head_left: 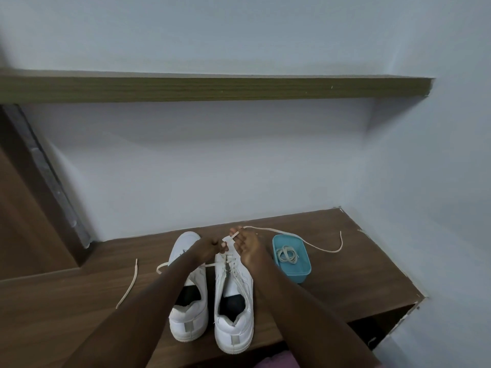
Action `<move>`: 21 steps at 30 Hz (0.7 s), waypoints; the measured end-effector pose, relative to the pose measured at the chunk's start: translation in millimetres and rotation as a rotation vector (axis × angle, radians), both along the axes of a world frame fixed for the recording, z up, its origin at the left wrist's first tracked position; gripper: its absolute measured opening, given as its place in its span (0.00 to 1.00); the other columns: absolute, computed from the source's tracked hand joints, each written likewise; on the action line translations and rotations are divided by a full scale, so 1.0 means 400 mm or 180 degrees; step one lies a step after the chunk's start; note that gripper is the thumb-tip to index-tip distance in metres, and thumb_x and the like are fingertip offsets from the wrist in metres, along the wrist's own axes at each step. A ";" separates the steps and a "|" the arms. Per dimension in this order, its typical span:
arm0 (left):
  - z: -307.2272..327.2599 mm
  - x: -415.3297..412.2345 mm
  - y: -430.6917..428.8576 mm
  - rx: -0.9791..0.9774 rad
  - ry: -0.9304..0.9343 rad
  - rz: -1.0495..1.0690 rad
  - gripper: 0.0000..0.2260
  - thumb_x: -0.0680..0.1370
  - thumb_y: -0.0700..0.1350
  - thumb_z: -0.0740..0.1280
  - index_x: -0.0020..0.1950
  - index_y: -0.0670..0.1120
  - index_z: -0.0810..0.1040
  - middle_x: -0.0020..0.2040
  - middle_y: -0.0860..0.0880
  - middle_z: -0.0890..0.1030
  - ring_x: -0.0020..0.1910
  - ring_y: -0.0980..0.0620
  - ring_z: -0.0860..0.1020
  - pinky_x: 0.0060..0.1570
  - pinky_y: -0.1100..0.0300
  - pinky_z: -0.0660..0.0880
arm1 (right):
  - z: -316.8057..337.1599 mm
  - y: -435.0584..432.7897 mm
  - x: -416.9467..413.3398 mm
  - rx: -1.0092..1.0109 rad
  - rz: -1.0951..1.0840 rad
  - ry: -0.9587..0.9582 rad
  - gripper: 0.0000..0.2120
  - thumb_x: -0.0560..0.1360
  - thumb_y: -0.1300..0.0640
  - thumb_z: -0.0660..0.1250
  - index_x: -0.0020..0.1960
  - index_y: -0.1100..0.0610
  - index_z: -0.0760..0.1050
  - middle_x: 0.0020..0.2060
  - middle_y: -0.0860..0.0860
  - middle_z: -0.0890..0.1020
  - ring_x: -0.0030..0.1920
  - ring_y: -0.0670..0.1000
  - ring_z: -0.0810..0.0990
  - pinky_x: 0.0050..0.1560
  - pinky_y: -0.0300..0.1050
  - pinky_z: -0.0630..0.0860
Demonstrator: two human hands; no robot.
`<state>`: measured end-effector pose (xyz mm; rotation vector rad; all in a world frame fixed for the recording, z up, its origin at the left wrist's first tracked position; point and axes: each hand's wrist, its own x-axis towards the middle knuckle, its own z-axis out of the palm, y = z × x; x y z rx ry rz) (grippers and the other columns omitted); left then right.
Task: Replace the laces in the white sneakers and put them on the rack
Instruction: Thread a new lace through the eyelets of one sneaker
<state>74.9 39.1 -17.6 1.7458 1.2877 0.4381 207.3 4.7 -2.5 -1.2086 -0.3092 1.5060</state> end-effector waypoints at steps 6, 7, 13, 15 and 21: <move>0.039 0.026 -0.025 -0.0398 -0.0620 -0.0062 0.07 0.81 0.44 0.61 0.50 0.43 0.78 0.45 0.52 0.77 0.46 0.58 0.73 0.45 0.66 0.67 | 0.021 -0.005 0.003 -0.0042 -0.0130 -0.0030 0.11 0.81 0.60 0.57 0.40 0.54 0.71 0.47 0.48 0.78 0.52 0.46 0.74 0.57 0.42 0.64; 0.047 0.036 -0.023 -0.0379 -0.0716 -0.0081 0.08 0.81 0.43 0.61 0.51 0.42 0.78 0.46 0.51 0.78 0.47 0.57 0.73 0.47 0.66 0.68 | 0.023 -0.007 0.001 -0.0061 -0.0090 -0.0095 0.12 0.81 0.59 0.58 0.39 0.54 0.71 0.43 0.47 0.78 0.53 0.46 0.73 0.58 0.43 0.63; 0.044 0.006 -0.006 -0.0177 -0.0972 0.0596 0.13 0.80 0.45 0.63 0.36 0.45 0.75 0.38 0.49 0.77 0.42 0.54 0.74 0.47 0.62 0.67 | 0.044 0.011 0.013 0.0207 -0.0179 0.0074 0.10 0.80 0.60 0.59 0.41 0.53 0.72 0.37 0.45 0.81 0.43 0.44 0.75 0.40 0.38 0.64; 0.031 -0.029 0.003 -0.0403 -0.1088 0.0941 0.16 0.80 0.48 0.61 0.35 0.44 0.74 0.35 0.50 0.76 0.38 0.54 0.73 0.40 0.63 0.67 | 0.060 0.018 0.030 0.0304 -0.0328 0.0193 0.10 0.80 0.62 0.60 0.40 0.55 0.72 0.36 0.48 0.82 0.38 0.44 0.76 0.32 0.38 0.59; 0.040 -0.066 -0.019 -0.0612 -0.0914 0.1070 0.24 0.80 0.59 0.57 0.35 0.41 0.72 0.37 0.44 0.74 0.34 0.55 0.77 0.39 0.66 0.72 | 0.111 0.001 0.052 0.0611 -0.0395 -0.0155 0.03 0.78 0.64 0.62 0.48 0.60 0.75 0.46 0.52 0.81 0.45 0.46 0.79 0.46 0.41 0.72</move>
